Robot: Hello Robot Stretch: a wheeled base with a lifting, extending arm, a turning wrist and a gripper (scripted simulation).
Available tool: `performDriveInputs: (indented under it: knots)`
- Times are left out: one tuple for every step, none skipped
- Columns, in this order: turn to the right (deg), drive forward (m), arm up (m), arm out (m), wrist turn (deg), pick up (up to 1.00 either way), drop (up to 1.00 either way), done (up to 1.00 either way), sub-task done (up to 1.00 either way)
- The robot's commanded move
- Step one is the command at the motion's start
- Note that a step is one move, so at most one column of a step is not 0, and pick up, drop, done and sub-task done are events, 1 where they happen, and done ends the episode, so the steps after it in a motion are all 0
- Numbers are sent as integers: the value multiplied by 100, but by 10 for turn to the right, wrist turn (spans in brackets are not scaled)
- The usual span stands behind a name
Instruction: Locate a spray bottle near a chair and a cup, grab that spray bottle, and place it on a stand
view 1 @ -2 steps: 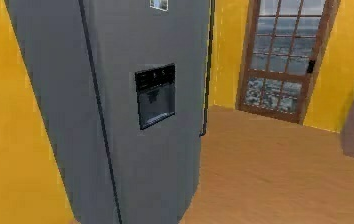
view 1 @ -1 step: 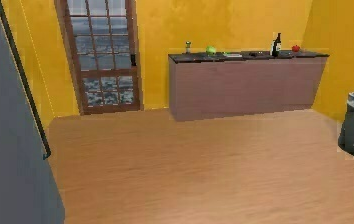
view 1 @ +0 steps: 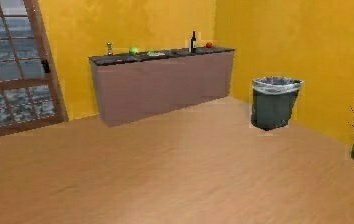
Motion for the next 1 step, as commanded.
performDriveInputs:
  knots:
    - [0,35,0,0,0,0,0,0,0]
